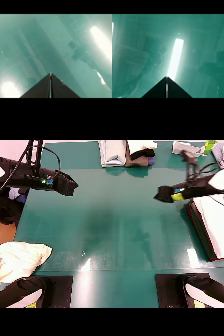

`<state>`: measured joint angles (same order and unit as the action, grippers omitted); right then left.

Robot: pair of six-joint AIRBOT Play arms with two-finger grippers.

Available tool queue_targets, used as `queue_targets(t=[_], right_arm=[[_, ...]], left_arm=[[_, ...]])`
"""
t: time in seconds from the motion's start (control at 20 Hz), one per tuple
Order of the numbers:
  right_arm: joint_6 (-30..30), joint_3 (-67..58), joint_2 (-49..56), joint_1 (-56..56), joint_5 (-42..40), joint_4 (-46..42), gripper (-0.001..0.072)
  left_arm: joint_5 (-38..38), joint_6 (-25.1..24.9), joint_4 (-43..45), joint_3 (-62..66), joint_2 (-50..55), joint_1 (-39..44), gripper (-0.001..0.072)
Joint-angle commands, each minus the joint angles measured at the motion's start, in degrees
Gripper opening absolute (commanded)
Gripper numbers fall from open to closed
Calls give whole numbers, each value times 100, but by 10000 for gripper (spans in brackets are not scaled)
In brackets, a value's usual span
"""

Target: Fold the shirts.

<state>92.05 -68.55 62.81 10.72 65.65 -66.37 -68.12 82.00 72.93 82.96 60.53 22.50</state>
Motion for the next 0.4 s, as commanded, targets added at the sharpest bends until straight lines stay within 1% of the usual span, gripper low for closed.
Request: queue_targets(t=[0.0,0.35], right_arm=[[-127,-4,293,654,-111,31,20],[-127,-4,304,717,-107,35,20]], left_arm=[[22,4,13,-2,-4,0,33],[22,4,13,-2,-4,0,32]])
